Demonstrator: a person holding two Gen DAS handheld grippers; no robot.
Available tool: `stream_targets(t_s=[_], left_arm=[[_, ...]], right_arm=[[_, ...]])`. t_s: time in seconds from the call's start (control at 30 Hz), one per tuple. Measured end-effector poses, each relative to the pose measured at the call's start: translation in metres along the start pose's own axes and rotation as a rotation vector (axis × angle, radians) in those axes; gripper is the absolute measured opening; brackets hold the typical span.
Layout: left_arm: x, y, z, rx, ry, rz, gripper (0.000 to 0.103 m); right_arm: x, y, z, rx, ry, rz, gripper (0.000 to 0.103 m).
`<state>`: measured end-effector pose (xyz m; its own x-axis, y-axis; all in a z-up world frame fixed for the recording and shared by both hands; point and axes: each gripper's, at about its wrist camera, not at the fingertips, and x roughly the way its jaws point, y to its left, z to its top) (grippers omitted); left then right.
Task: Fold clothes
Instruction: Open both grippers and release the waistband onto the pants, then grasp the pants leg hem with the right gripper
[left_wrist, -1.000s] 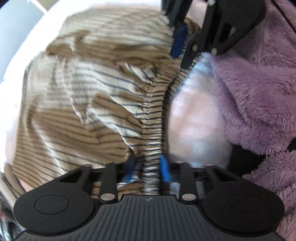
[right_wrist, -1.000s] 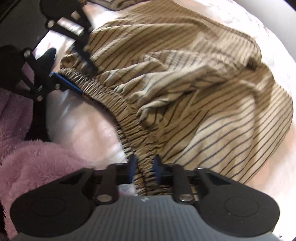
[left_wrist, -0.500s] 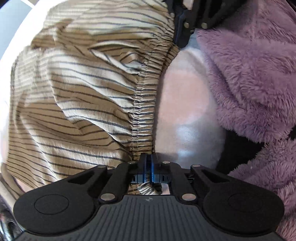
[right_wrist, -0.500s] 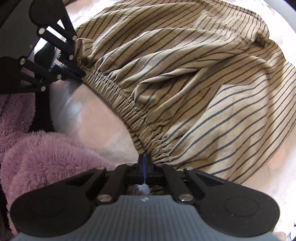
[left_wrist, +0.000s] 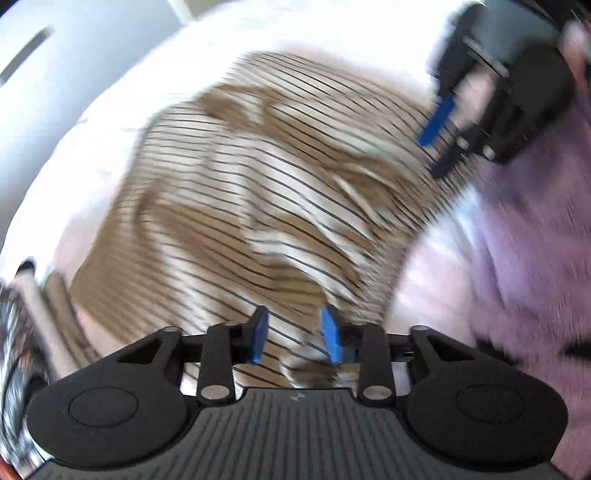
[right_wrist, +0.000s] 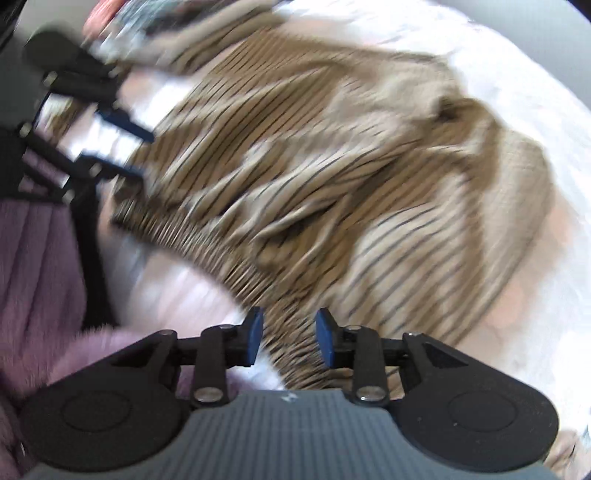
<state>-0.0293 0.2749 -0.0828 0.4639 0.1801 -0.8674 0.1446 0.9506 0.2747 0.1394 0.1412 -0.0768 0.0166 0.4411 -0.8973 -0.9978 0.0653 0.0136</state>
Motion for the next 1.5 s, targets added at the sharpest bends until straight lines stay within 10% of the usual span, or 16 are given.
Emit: stream_targets(t_s=[0.5, 0.9, 1.4, 1.5], left_arm=[[0.037, 0.116, 0.005, -0.490, -0.005, 0.230, 0.046], [0.083, 0.221, 0.003, -0.854, -0.081, 0.353, 0.055], [0.134, 0.234, -0.016, -0.879, -0.032, 0.401, 0.055], [0.137, 0.235, -0.015, -0.871, -0.028, 0.387, 0.055]], right_arm=[[-0.004, -0.102, 0.005, 0.473, -0.215, -0.247, 0.073], [0.017, -0.208, 0.032, 0.700, -0.285, -0.306, 0.074], [0.081, -0.308, 0.058, 0.931, -0.335, -0.188, 0.050], [0.091, -0.297, 0.067, 0.921, -0.361, -0.114, 0.028]])
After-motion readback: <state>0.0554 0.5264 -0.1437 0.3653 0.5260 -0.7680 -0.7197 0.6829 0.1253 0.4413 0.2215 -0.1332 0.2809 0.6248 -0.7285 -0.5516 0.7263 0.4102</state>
